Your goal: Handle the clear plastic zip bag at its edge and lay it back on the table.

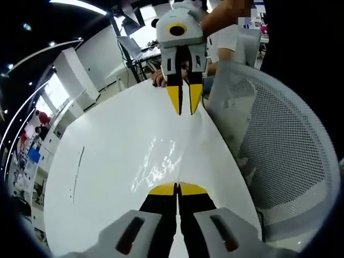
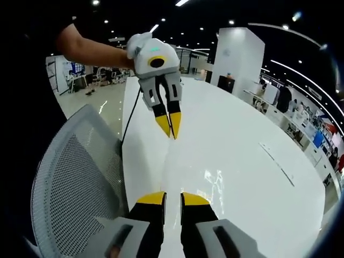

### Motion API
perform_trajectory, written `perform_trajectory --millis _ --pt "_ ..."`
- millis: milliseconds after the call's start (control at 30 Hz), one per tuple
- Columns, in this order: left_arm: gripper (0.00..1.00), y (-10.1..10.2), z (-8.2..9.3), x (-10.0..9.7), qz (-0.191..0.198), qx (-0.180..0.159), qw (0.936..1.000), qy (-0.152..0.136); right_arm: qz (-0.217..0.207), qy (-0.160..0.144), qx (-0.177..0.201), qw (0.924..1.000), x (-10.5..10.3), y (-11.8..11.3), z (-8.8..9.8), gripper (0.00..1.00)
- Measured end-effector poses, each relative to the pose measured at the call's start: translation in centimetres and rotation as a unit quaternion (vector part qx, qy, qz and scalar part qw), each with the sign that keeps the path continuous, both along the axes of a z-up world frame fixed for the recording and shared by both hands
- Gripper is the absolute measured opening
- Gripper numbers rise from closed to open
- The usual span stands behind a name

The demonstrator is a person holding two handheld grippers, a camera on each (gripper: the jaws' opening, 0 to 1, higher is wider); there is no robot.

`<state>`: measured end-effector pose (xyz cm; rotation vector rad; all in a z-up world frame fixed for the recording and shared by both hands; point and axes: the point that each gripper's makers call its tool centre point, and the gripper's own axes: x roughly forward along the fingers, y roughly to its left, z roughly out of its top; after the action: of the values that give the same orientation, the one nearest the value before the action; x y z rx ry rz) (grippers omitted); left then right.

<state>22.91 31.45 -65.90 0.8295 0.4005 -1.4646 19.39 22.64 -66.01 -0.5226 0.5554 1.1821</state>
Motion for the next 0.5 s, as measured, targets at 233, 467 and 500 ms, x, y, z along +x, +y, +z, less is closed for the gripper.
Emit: perform_trajectory --millis 233,467,500 --pt "0.0 -0.3 0.2 0.2 0.008 -0.006 0.9999 0.001 0.006 0.012 0.005 0.9999 -0.6 0.3 0.0 0.06" --pt "0.0 -0.9 0.6 -0.2 -0.001 -0.013 0.9999 0.0 0.01 0.019 -0.004 0.9998 -1.1 0.3 -0.4 0.03" --pt "0.0 -0.9 0.6 -0.3 -0.002 -0.013 0.9999 0.0 0.01 0.02 -0.003 0.9997 -1.0 0.3 -0.4 0.03"
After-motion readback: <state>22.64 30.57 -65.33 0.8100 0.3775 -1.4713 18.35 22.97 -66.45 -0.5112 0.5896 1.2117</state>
